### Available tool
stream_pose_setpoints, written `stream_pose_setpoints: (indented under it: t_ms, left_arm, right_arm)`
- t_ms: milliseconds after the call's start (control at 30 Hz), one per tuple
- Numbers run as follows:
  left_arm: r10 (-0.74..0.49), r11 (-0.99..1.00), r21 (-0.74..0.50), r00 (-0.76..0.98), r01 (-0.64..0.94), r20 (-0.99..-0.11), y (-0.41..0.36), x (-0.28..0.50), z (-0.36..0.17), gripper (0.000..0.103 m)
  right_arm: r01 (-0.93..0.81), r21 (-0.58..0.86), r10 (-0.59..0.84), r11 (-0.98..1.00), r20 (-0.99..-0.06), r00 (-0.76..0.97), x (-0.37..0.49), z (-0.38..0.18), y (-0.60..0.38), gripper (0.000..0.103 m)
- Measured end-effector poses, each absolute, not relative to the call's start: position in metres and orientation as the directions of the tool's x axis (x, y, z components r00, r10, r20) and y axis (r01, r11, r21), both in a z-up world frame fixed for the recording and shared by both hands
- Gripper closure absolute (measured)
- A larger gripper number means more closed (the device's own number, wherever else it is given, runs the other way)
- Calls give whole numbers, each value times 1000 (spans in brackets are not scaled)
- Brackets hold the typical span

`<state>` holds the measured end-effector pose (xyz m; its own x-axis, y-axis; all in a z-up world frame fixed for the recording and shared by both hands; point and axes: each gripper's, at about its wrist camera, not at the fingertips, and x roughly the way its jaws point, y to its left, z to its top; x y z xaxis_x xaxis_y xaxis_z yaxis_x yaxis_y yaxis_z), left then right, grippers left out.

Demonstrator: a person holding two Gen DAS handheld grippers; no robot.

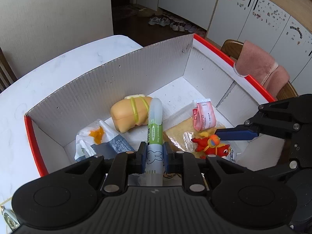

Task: Organize objects
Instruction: 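Open both tools to drop the marker and keychain into the box, then move both tools back to the tape dispenser and black snack packet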

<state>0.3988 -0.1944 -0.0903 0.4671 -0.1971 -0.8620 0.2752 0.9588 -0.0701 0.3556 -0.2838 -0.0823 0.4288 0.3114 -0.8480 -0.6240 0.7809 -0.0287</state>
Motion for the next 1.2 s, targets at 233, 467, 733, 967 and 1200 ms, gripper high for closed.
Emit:
stream_pose_setpoints:
  t_ms: [233, 467, 733, 967, 1200]
  left_arm:
    - [-188, 959, -75, 413, 275, -891, -195, 404, -99, 86]
    - [-188, 957, -74, 409, 279, -893, -194, 399, -100, 86]
    - [-212, 958, -104, 420, 267, -882, -185, 387, -92, 86]
    - [-235, 960, -123, 485, 251, -842, -172, 366, -74, 86]
    - [-259, 958, -141, 539, 250, -802, -154, 340, -52, 86]
  right_arm:
    - [-618, -26, 308, 786, -850, 427, 361, -85, -285, 63]
    - [-618, -25, 320, 785, -839, 439, 358, -79, -287, 52]
    - [-611, -29, 327, 791, -825, 462, 348, -66, -289, 46]
    - [-595, -22, 338, 804, -806, 486, 334, -53, -292, 39]
    - [-556, 2, 349, 831, -781, 519, 317, -35, -293, 39]
